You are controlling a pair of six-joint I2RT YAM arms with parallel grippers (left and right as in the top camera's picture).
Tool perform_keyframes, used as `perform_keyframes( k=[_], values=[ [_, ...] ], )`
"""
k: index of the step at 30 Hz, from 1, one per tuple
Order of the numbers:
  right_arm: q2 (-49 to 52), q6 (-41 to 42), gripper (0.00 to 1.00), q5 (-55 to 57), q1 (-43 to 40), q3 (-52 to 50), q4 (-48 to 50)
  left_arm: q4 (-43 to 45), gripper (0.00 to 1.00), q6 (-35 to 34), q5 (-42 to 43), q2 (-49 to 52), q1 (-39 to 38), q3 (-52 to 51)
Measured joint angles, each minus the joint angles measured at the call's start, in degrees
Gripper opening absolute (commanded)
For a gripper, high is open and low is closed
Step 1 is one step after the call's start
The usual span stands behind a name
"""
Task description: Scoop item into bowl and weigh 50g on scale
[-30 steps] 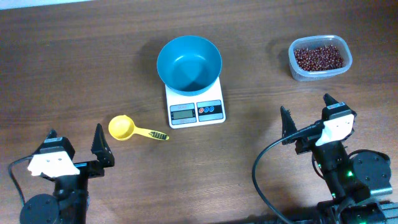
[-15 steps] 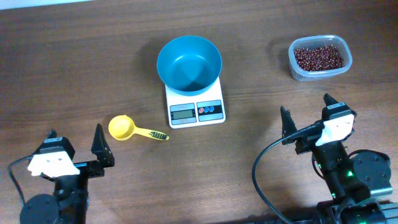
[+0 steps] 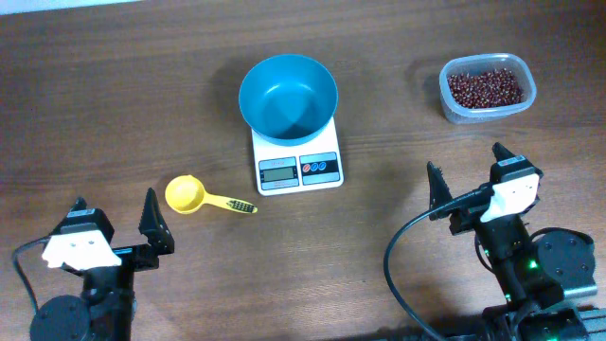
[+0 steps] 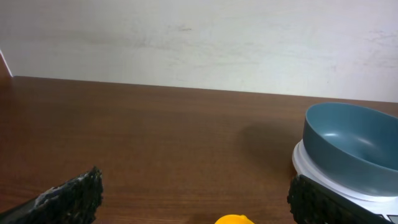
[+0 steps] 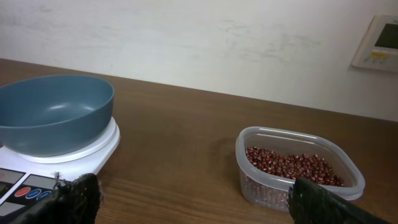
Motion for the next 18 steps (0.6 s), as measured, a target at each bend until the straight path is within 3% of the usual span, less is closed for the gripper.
perform_keyframes(
  k=[18],
  values=[
    [0.0,0.0,0.99,0.0,0.0,0.0,0.0,0.1,0.99,0.0,1.1,0.0,0.0,0.0]
  ],
)
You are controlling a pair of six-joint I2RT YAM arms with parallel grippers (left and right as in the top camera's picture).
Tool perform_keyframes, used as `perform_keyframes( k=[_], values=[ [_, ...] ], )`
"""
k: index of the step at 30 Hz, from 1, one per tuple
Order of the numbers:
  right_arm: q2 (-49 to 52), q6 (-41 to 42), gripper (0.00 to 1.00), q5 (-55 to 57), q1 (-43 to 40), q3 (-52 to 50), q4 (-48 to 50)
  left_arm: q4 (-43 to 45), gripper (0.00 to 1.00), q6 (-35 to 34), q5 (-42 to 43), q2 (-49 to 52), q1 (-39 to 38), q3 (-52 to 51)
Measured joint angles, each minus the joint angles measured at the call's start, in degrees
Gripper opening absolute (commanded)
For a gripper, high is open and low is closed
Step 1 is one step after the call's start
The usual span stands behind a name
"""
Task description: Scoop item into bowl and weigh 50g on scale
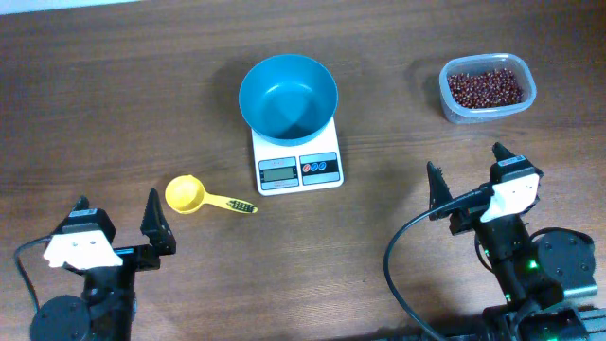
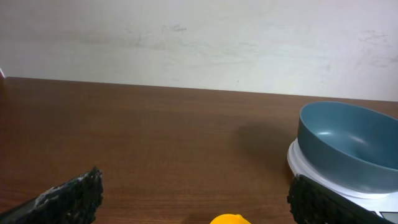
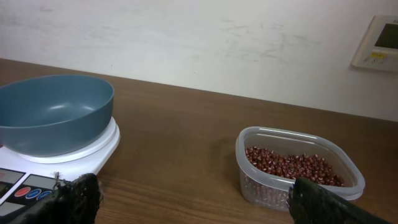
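An empty blue bowl point(image 1: 288, 97) sits on a white digital scale point(image 1: 297, 167) at mid-table. A yellow measuring scoop point(image 1: 187, 195) lies on the wood left of the scale, its handle pointing right. A clear tub of red beans point(image 1: 487, 87) stands at the far right. My left gripper point(image 1: 115, 220) is open near the front left, just short of the scoop, whose top edge point(image 2: 230, 219) peeks in between the fingers. My right gripper point(image 1: 466, 173) is open at the front right, empty, facing the tub point(image 3: 298, 167) and the bowl point(image 3: 55, 113).
The wooden table point(image 1: 114, 85) runs to a pale wall point(image 2: 199, 37) at the back. A wall panel point(image 3: 378, 43) hangs at the right. Black cables point(image 1: 402, 256) loop around the right arm's base.
The left wrist view has shifted slightly: the bowl and scoop sit a little further left in it. In the overhead view the left gripper has barely turned. The right arm has not moved.
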Motion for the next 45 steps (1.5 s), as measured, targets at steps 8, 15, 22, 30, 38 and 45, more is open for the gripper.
perform_keyframes(
  k=[8,15,22,30,38,45],
  values=[
    [0.0,0.0,0.99,0.0,0.0,0.0,0.0,0.0,0.99,0.0,0.0,0.0,0.0,0.0],
    [0.0,0.0,0.99,0.0,0.0,0.0,0.0,0.0,0.99,0.0,0.4,0.0,0.0,0.0],
    [0.0,0.0,0.99,0.0,0.0,0.0,0.0,-2.7,0.99,-0.7,5.4,0.3,0.0,1.0],
    [0.0,0.0,0.99,0.0,0.0,0.0,0.0,-21.1,0.99,-1.1,6.9,2.4,0.0,11.4],
    [0.0,0.0,0.99,0.0,0.0,0.0,0.0,-30.8,0.99,-1.1,7.8,2.5,0.0,18.4],
    [0.0,0.0,0.99,0.0,0.0,0.0,0.0,-33.5,0.99,-1.1,9.5,2.5,0.0,18.5]
  ],
)
